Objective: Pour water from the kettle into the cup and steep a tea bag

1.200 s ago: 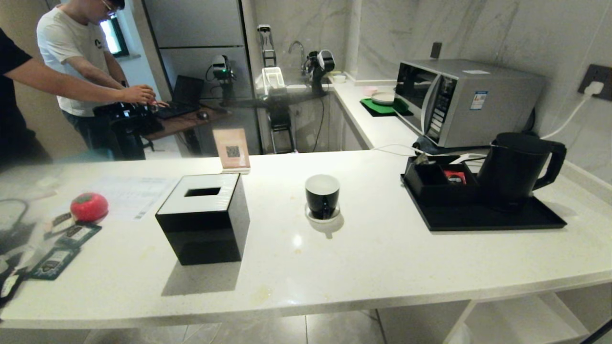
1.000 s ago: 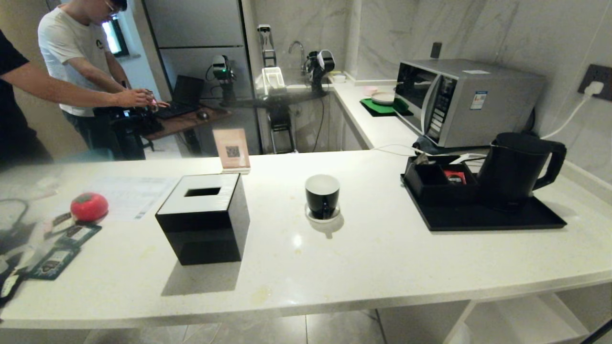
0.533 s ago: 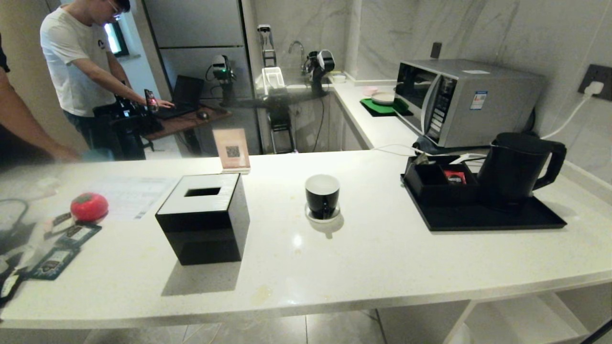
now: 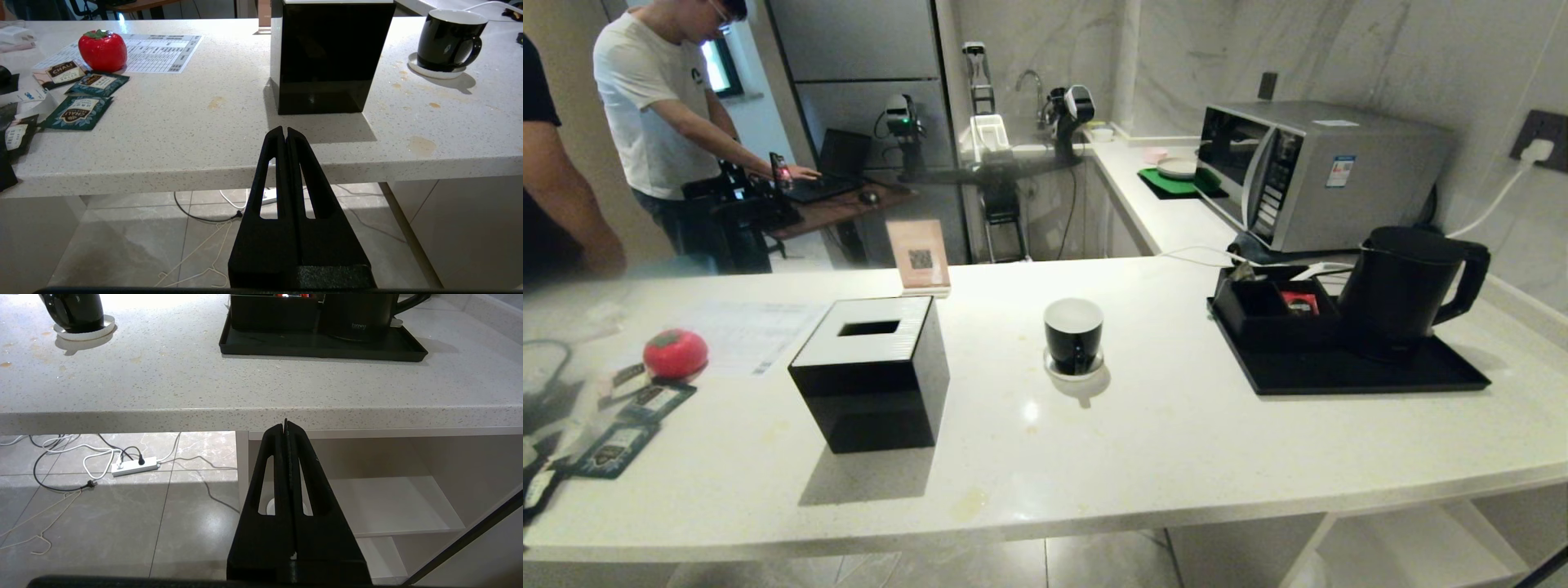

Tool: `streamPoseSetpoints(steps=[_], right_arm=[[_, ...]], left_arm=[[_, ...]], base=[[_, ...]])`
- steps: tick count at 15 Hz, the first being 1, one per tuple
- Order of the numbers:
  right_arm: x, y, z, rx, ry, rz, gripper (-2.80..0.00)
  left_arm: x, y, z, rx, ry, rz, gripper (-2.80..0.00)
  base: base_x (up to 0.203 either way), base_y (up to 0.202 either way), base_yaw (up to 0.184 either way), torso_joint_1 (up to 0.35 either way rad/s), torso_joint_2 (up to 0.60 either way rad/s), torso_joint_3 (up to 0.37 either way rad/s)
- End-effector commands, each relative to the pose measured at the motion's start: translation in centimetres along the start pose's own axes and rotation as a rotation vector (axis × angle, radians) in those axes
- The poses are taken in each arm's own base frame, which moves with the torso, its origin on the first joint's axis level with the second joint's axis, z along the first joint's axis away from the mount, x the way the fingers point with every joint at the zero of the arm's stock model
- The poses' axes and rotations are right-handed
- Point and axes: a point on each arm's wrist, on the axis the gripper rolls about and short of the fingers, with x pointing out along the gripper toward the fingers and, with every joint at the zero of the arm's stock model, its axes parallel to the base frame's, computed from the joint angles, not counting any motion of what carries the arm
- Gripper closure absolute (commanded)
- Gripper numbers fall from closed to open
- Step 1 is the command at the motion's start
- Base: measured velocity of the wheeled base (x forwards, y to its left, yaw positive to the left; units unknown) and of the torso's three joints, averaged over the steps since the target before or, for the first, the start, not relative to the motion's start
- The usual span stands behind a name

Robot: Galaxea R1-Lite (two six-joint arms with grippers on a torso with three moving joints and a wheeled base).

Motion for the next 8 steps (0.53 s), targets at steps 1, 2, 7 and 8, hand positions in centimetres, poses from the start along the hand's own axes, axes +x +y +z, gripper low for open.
streamPoseSetpoints(steps=[1,2,7,8], right_arm=[[0.00,0.00,-0.02,-0.001,0.001,0.000,0.00],[0.00,0.00,-0.02,-0.001,0.001,0.000,0.00],[0.00,0.00,-0.02,-0.001,0.001,0.000,0.00],[0.00,0.00,-0.02,-0.001,0.001,0.000,0.00]], left_arm=[[0.01,0.00,0.01,0.000,0.001,0.001,0.00],[0.01,0.00,0.01,0.000,0.001,0.001,0.00],[0.01,0.00,0.01,0.000,0.001,0.001,0.00],[0.01,0.00,0.01,0.000,0.001,0.001,0.00]], base=[[0.000,0.000,0.000,0.000,0.00,0.000],[0.000,0.000,0.000,0.000,0.00,0.000],[0.001,-0.081,-0.003,0.006,0.00,0.001],[0.000,-0.193,0.001,-0.007,0.00,0.003]])
